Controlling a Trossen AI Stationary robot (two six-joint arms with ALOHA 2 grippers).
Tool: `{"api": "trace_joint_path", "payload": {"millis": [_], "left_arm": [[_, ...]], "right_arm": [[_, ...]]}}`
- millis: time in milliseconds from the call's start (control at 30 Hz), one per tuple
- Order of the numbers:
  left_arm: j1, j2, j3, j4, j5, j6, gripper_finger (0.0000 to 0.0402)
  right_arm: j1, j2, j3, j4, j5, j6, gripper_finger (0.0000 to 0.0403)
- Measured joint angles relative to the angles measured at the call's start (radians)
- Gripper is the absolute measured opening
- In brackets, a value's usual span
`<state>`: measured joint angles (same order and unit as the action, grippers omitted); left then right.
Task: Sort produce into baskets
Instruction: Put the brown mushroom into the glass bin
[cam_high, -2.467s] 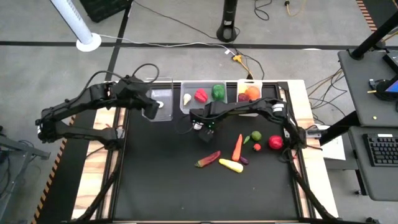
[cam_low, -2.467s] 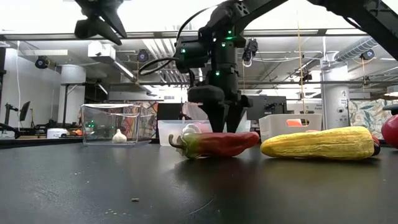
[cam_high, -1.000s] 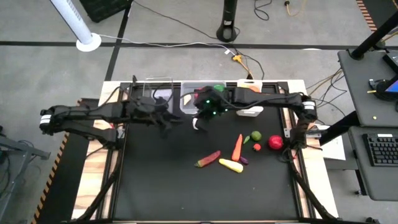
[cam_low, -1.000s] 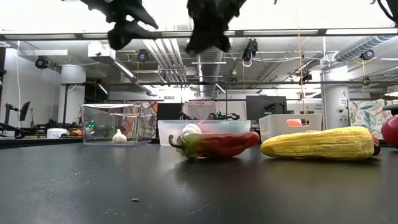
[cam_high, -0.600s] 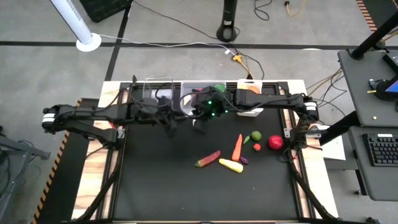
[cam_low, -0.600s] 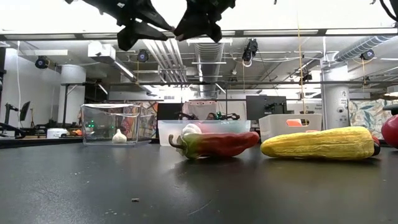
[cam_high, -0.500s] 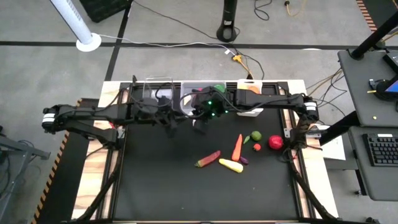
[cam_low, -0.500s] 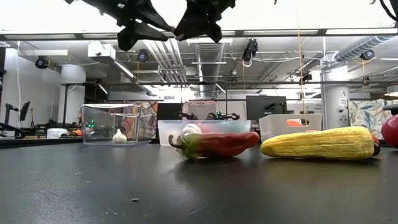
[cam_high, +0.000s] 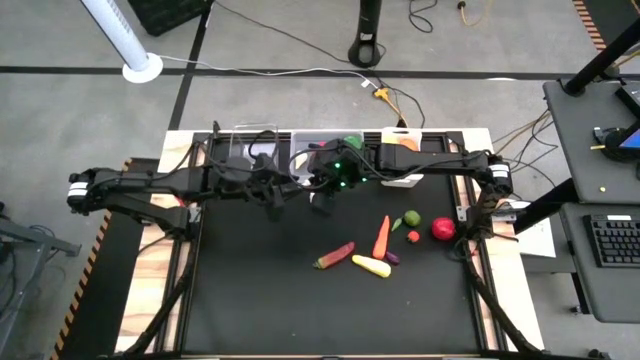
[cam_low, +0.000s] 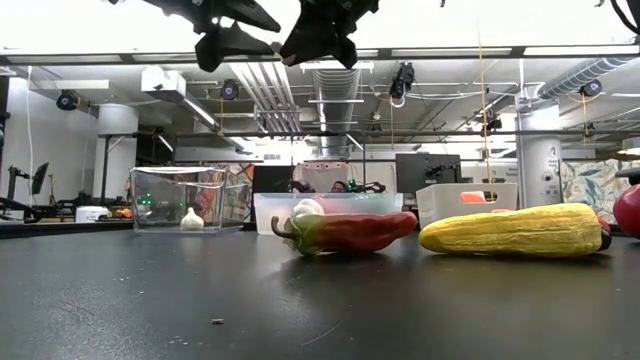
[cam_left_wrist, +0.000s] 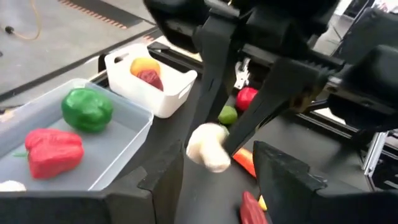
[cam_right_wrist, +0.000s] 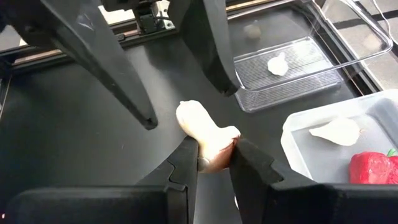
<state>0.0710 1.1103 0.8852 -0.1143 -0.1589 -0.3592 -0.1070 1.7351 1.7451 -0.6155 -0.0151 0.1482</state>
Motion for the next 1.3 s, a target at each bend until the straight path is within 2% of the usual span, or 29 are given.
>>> {"api": "trace_joint_path", "payload": {"millis": [467, 767, 1067, 1300], "left_arm": [[0.001, 0.005, -0.002, -0.014, 0.001, 0.003, 0.0113], [0.001, 0.041, -0.002, -0.012, 0.015, -0.006, 0.0088], [0.0, 0.035, 0.019, -0.025, 0.02, 0.001, 0.0012], [0.001, 0.032, 0.037, -0.065, 0.023, 0.011, 0.0001]], "right_arm": [[0.0, 0.0, 0.0, 0.0, 0.0, 0.009, 0.0071], [0.0, 0.0, 0.0, -0.001, 0.0, 0.01, 0.0071], [0.0, -0.002, 0.0, 0.005, 0.002, 0.01, 0.0071], [0.0, -0.003, 0.0, 0.008, 0.0, 0.008, 0.007]]}}
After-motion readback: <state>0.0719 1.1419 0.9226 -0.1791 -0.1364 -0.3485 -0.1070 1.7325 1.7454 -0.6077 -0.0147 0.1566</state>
